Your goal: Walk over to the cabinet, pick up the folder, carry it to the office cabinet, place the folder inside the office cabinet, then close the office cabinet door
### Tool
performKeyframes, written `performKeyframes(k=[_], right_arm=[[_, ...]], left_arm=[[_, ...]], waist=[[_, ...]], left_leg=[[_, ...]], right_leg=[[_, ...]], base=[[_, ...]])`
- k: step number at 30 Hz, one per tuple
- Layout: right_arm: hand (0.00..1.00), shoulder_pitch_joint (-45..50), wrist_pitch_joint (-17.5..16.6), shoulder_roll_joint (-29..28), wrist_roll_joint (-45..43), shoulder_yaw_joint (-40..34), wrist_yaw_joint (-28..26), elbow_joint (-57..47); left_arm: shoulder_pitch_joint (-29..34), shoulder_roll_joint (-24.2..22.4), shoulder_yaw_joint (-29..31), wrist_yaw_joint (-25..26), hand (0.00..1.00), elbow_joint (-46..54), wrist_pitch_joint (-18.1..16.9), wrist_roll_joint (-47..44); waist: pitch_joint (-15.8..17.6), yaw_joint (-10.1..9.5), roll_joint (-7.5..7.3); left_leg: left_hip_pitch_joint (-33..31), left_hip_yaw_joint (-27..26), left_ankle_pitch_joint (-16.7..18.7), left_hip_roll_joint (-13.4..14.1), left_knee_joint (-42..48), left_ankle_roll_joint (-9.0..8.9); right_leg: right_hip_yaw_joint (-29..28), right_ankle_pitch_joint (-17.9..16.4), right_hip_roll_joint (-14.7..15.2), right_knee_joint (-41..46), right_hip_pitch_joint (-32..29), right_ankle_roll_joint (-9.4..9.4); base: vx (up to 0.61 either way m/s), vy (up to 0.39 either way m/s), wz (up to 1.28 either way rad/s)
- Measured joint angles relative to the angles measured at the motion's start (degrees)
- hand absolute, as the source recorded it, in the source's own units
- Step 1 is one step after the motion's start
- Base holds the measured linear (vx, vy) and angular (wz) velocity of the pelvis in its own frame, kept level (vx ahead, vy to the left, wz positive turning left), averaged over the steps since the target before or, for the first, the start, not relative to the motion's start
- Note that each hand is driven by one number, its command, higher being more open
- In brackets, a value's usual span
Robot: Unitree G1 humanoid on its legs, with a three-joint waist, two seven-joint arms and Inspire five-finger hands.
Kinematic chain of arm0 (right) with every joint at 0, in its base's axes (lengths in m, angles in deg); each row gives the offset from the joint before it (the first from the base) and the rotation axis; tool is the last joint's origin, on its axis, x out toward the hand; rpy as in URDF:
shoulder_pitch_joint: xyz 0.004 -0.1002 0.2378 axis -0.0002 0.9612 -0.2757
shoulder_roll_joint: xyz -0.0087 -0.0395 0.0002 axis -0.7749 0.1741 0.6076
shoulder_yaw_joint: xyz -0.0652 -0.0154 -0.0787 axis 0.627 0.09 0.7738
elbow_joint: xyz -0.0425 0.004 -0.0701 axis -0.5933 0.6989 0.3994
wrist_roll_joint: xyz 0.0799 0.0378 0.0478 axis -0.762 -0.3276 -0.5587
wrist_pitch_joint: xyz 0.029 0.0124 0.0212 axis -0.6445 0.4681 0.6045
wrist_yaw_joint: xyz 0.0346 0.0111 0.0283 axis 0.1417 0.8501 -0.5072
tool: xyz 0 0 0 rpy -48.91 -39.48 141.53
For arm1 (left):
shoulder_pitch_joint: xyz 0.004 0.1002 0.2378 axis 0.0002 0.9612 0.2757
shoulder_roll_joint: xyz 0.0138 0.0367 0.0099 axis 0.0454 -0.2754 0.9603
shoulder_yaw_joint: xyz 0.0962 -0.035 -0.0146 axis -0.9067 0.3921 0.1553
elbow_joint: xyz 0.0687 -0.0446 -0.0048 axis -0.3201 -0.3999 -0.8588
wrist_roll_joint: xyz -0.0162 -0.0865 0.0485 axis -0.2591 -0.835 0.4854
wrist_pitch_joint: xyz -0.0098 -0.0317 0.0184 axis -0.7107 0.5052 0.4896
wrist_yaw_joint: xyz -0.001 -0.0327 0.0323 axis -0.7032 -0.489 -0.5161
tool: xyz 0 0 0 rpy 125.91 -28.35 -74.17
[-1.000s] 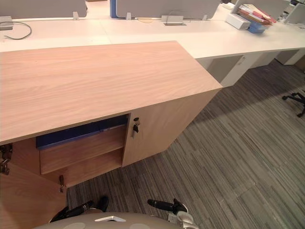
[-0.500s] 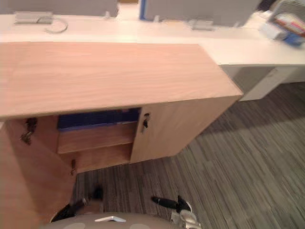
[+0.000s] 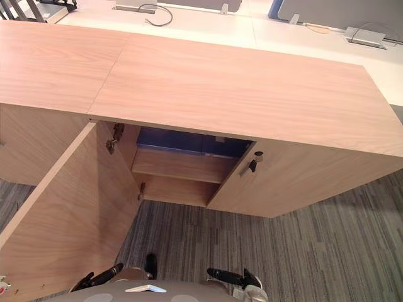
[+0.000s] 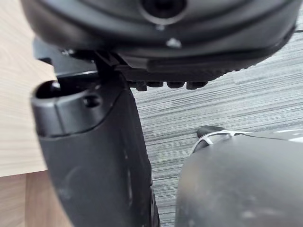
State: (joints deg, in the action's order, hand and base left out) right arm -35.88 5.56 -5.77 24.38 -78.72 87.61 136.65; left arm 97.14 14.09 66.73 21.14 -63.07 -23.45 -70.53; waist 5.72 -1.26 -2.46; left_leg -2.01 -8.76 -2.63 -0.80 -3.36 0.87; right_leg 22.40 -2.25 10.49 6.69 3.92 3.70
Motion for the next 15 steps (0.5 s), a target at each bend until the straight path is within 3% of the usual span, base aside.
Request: performKeyframes(k=[10,13,14,15], right_arm=[[1.0,0.5,0.0,-0.3,-0.1,-1.0,0.2,-0.7],[1.0,0.7,0.1,-0.6,0.0,-0.9,0.2,-1.4],[1.0,0.7,0.3,-0.9,0.0,-0.9,0.2,-1.4],[1.0,0.7,0.5,-0.8,0.0,-0.9,0.2,-1.6]], left_arm=[[0.0,-0.3,-1.0,-0.3,1.0,-0.6,-0.1,0.1],[-0.1,-0.1,-1.0,-0.4,1.0,-0.6,-0.1,0.1],[-0.3,0.2,-1.1,-0.5,1.0,-0.6,-0.1,0.1],[-0.4,0.2,-1.2,-0.5,1.0,-0.5,-0.1,0.1]], waist=[[0.3,0.14,0.79],[0.7,0.01,0.27],[0.8,0.14,-0.83],[1.0,0.38,-0.71]], left_leg=[[2.6,-1.4,-1.3,-0.7,-1.9,0.04],[2.4,-2.0,-1.3,-1.4,-1.8,0.14],[2.4,-1.8,-1.7,-2.7,-1.8,0.44],[2.3,-1.3,-1.8,-2.8,-1.8,0.41]], right_leg=[[-0.8,0.1,0.5,-1.1,1.6,0.07],[-0.5,-2.1,1.2,-1.3,1.4,0.15],[-0.3,-4.3,2.5,-0.6,1.0,3.21],[-0.2,-5.2,2.9,0.7,0.5,3.21]], base=[[-0.08,0.022,-0.09],[-0.1,0.0,-0.16],[-0.11,0.009,-0.04],[-0.1,0.025,0.21]])
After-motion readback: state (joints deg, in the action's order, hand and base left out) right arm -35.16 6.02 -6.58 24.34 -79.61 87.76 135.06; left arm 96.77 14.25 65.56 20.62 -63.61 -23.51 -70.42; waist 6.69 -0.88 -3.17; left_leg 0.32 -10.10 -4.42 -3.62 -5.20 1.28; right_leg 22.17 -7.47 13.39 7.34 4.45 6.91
